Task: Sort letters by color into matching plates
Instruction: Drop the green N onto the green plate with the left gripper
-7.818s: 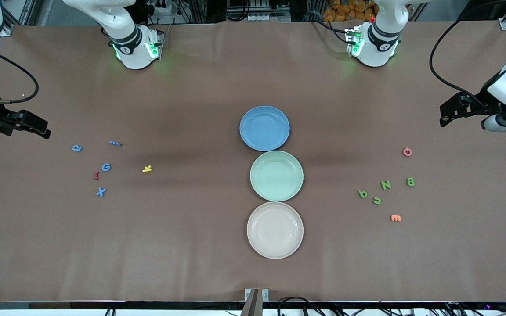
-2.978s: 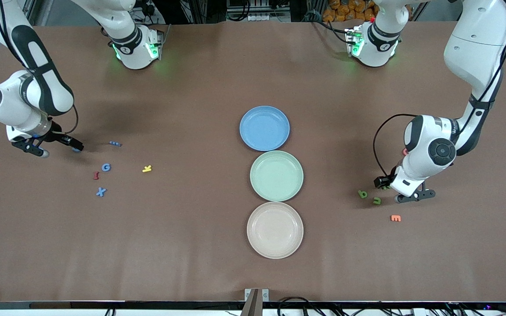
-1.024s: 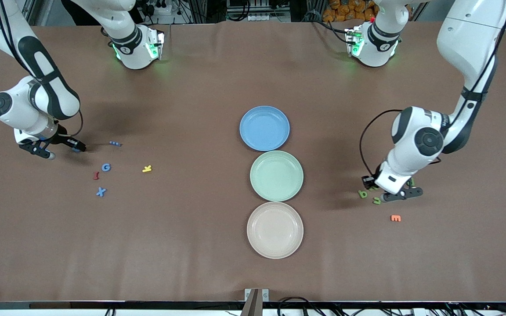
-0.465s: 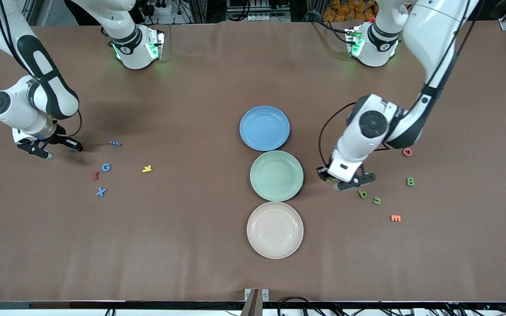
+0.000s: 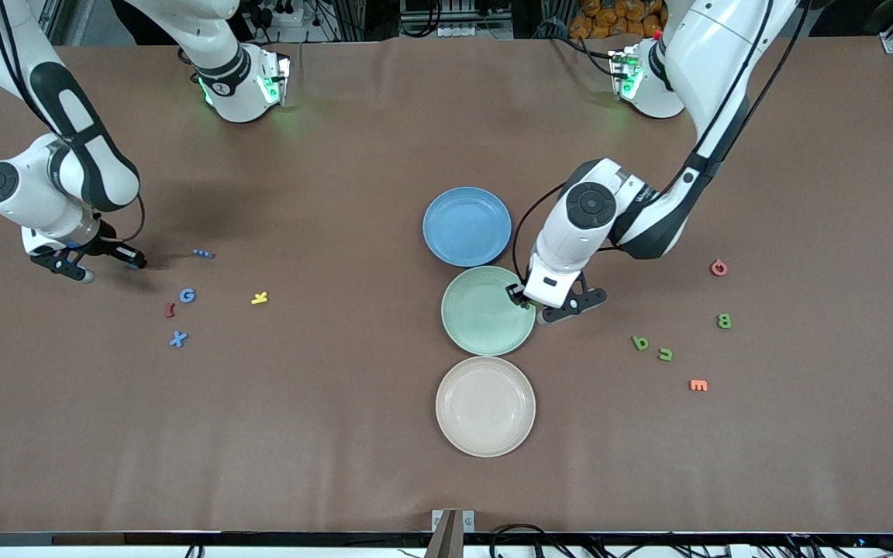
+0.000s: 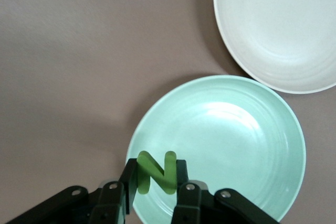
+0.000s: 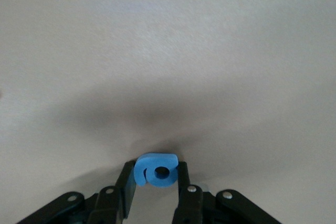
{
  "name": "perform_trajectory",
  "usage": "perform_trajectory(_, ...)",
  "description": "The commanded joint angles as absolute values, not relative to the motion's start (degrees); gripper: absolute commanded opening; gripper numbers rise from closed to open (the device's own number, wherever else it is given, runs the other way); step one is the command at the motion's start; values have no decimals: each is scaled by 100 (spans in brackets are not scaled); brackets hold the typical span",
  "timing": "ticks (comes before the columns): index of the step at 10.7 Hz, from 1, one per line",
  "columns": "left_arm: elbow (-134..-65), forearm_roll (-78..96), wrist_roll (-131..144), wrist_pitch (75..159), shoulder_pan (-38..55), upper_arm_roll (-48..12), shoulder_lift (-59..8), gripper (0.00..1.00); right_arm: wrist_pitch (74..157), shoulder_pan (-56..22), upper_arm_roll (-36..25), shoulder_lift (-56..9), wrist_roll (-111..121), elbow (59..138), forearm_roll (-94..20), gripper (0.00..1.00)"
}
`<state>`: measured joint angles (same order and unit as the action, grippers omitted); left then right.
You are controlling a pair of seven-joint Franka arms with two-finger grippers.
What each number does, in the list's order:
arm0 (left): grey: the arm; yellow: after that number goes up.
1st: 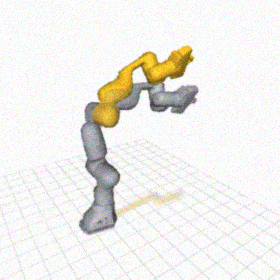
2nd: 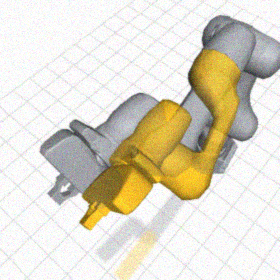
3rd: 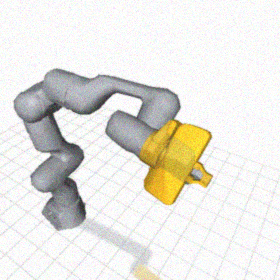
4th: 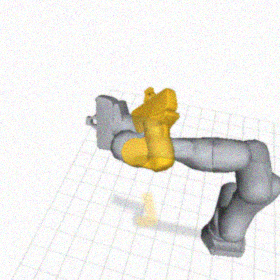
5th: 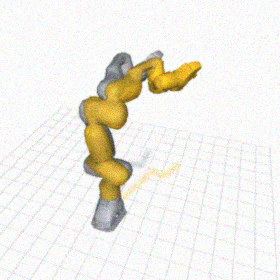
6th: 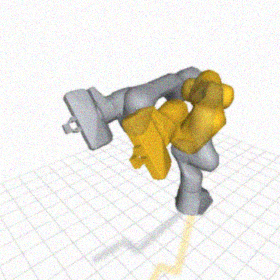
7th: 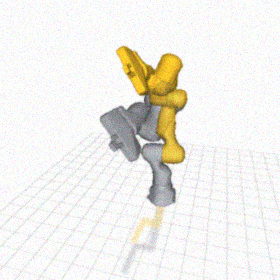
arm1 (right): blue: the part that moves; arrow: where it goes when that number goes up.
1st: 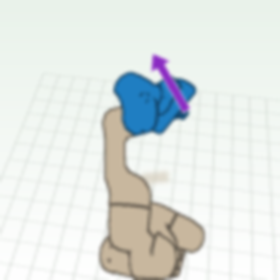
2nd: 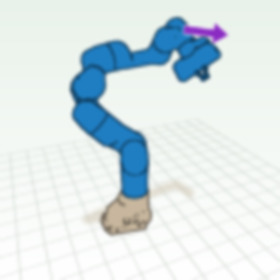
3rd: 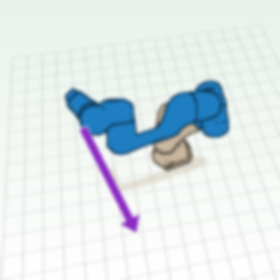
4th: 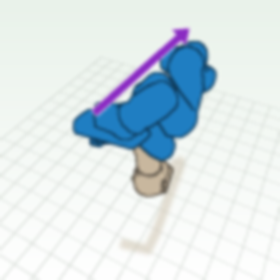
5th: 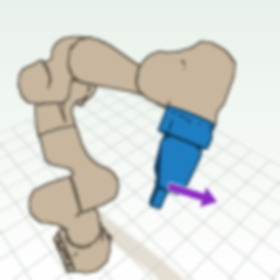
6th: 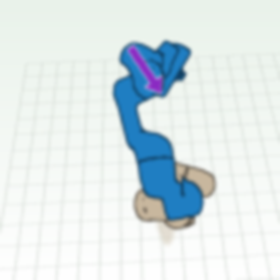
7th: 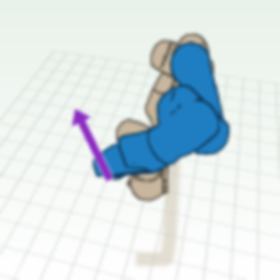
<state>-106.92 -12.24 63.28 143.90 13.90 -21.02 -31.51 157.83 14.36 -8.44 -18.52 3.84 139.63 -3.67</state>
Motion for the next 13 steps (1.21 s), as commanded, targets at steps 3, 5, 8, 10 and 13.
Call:
perform_trajectory(3, -10266, -1424, 6803, 14317, 1608, -1969, -3577, 36, 14652, 1029, -712, -1188, -122, 13641, -466, 21)
perform_trajectory(5, -10248, -1485, 6803, 14317, 1591, -1969, -3542, 86, 14643, 748, -590, -1064, -586, 13649, -466, 17)
perform_trajectory(8, -10248, -1695, 6724, 14291, 1424, -1872, -3358, 100, 14388, 642, -11, -792, -1473, 13641, -466, 16)
perform_trajectory(10, -10248, -1906, 6017, 13915, 1136, -1863, -3113, 100, 14388, 607, 621, -730, -2377, 13641, -466, 17)
perform_trajectory(13, -10266, -1881, 4163, 13650, 266, -1925, -2883, 100, 14379, 554, 1614, -624, -3530, 13641, -457, 17)
